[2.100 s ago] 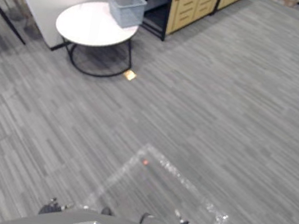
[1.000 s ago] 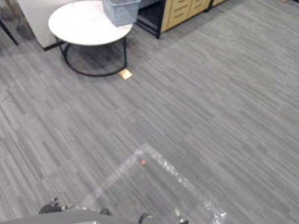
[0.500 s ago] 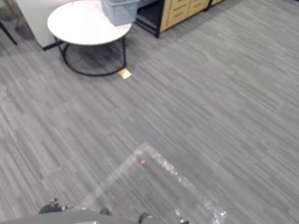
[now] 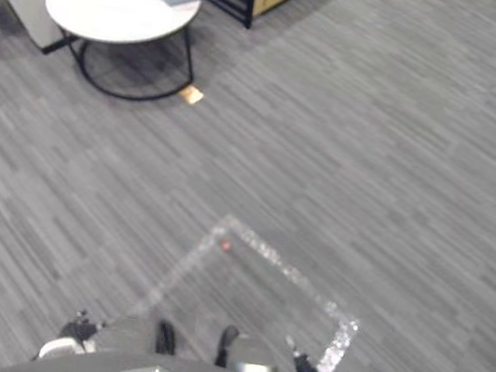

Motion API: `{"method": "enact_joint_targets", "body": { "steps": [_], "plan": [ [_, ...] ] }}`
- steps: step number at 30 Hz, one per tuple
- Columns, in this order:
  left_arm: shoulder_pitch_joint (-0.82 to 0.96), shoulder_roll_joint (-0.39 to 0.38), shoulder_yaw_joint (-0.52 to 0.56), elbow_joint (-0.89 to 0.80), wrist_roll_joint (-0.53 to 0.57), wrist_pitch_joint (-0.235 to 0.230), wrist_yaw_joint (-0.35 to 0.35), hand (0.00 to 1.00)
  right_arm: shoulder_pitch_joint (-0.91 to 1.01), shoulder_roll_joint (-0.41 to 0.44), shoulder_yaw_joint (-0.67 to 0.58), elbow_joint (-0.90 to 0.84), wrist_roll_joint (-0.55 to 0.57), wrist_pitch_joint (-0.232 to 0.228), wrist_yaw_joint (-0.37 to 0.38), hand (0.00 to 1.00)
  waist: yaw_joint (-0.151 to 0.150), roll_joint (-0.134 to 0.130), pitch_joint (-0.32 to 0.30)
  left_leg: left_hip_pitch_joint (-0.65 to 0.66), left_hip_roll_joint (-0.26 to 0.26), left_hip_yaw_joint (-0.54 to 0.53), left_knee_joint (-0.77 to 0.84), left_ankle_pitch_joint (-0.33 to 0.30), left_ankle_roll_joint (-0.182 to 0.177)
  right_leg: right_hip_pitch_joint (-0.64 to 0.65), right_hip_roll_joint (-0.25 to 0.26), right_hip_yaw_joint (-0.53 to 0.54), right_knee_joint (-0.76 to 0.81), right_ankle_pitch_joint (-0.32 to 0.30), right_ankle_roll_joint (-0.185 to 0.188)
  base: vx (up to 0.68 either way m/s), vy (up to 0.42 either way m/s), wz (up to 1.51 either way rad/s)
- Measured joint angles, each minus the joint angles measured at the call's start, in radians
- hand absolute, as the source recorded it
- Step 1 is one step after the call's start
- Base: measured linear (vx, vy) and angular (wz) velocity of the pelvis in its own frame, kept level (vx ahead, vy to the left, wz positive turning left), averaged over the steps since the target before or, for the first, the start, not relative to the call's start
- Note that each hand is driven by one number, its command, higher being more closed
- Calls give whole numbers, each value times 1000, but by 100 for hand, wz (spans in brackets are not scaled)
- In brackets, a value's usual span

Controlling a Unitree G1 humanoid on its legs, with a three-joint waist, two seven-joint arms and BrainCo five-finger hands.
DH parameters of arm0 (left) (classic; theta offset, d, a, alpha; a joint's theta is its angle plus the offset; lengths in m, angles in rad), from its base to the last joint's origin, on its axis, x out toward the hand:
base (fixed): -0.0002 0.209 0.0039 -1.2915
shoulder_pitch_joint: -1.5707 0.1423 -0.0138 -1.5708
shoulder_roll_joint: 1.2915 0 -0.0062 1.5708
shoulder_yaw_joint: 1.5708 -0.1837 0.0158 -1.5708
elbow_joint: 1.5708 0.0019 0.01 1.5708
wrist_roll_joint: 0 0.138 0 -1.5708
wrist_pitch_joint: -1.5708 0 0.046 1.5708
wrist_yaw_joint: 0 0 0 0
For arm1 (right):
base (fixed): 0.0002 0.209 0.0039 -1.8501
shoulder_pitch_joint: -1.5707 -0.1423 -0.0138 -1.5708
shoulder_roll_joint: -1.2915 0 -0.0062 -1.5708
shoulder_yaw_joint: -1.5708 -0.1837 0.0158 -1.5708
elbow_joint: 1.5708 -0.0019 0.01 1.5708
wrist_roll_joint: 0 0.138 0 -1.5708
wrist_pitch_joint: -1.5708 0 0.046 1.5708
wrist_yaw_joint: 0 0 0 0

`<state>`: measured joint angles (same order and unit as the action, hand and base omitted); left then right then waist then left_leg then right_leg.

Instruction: Pick vegetable in the basket

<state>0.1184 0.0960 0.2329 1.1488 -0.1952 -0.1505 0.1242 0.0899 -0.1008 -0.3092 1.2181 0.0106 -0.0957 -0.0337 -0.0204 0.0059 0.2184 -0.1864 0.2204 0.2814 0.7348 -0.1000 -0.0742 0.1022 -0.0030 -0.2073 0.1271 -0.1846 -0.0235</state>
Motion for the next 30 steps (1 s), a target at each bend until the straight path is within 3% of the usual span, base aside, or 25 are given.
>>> {"method": "enact_joint_targets", "body": {
  "steps": [2,4,5,7,8,9,10,12,13,14,15,16,19,20,22,23,24,26,28,30],
  "plan": [
    [3,-10,7,-3,-8,0,-1,0,-1,-16,16,4,0,0,-2,0,5,-3,12,-80,10,-26,162,113,0,44,-15,-1,0,-21,-4,107,-4,12],
    [5,-15,7,-2,-27,1,-1,0,-26,-22,24,5,0,0,-4,0,7,-2,13,-130,-7,-48,150,54,-3,48,-30,6,-1,-27,-4,135,11,-2],
    [6,-15,7,2,-28,1,-1,0,-41,-22,30,4,-1,0,-4,0,12,-3,14,-149,-20,-49,96,31,-6,48,-40,14,-8,-26,-5,147,29,-20],
    [12,-18,1,4,-29,2,-6,0,-70,-25,54,2,-2,0,-3,0,29,-3,14,-157,-46,-52,-196,33,-16,66,-55,29,-37,-27,15,243,68,-18],
    [18,-18,0,4,-29,2,-8,0,-74,-24,62,-1,-2,0,-3,0,30,-2,14,-154,-53,-58,-290,48,-17,70,-56,28,-43,-27,30,327,121,-13],
    [31,-21,-3,5,-29,3,-16,0,-84,-30,85,-14,-2,-4,-4,0,35,6,14,-136,-63,-82,-548,106,-35,87,-53,32,-61,-37,52,333,164,-19],
    [36,-24,-4,5,-28,5,-20,0,-88,-37,88,-21,-2,-5,-4,0,40,12,15,-130,-59,-89,-625,122,-37,96,-50,41,-69,-43,61,362,194,-35],
    [37,-36,-9,21,-27,9,-24,0,-90,-44,108,-29,-2,-15,-4,0,54,37,18,-146,-42,-111,-691,129,-37,138,-44,56,-86,-65,97,447,308,-29],
    [41,-39,-11,35,-25,10,-30,0,-92,-48,118,-28,-2,-16,-4,0,57,43,15,-157,-39,-102,-659,186,-20,178,-60,71,-95,-101,134,485,376,-20],
    [47,-30,-10,36,-24,10,-34,0,-96,-46,120,-28,-2,-17,-2,0,59,36,9,-159,-53,-94,-621,227,-13,186,-85,77,-93,-117,143,492,373,-38],
    [46,-17,-10,37,-18,10,-39,0,-102,-24,122,-23,-3,-18,1,0,71,-3,-9,-185,-89,-77,-561,234,0,178,-132,99,-77,-123,151,475,306,-30],
    [36,-1,-9,34,-15,8,-42,0,-111,-1,121,-25,-8,-20,6,0,76,-28,-23,-200,-124,-56,-550,200,34,126,-177,119,-14,-107,158,591,358,-23],
    [23,8,-1,35,6,9,-45,0,-109,8,106,-21,-11,-18,24,0,77,-42,-28,-167,-178,-23,-519,139,101,57,-234,193,161,-37,161,524,308,-1],
    [27,13,6,35,20,15,-47,0,-98,8,75,-13,-12,-17,30,0,74,-45,-26,-90,-207,-13,-522,88,111,-3,-262,215,378,66,163,533,285,-10],
    [38,16,-16,33,23,28,-52,0,-90,7,62,-27,-12,-20,30,0,58,-46,-29,16,-217,1,-544,32,127,-100,-286,213,645,274,178,651,331,-10],
    [35,28,-40,29,25,29,-53,0,-89,7,67,-35,-13,-22,32,0,48,-46,-31,71,-225,3,-557,11,135,-177,-297,196,804,268,178,376,172,-5],
    [31,32,-49,23,25,30,-53,0,-89,7,66,-36,-13,-23,33,0,48,-55,-33,107,-231,3,-573,6,136,-209,-299,178,862,251,168,478,162,-3],
    [3,36,-77,5,25,29,-51,0,-79,1,41,-36,-12,-25,31,0,41,-43,-24,245,-234,-13,-647,-12,139,-284,-289,62,929,116,138,492,112,6],
    [-19,34,-77,-5,24,28,-48,0,-71,0,35,-39,-12,-25,29,0,24,-39,-22,305,-232,-26,-672,-25,141,-320,-284,-21,874,40,109,309,3,24],
    [-48,24,-69,-14,23,27,-40,0,-62,1,31,-42,-11,-21,30,0,-7,-30,-18,355,-215,-44,-682,-52,132,-366,-255,-107,653,12,85,366,-95,35]
  ]
}}
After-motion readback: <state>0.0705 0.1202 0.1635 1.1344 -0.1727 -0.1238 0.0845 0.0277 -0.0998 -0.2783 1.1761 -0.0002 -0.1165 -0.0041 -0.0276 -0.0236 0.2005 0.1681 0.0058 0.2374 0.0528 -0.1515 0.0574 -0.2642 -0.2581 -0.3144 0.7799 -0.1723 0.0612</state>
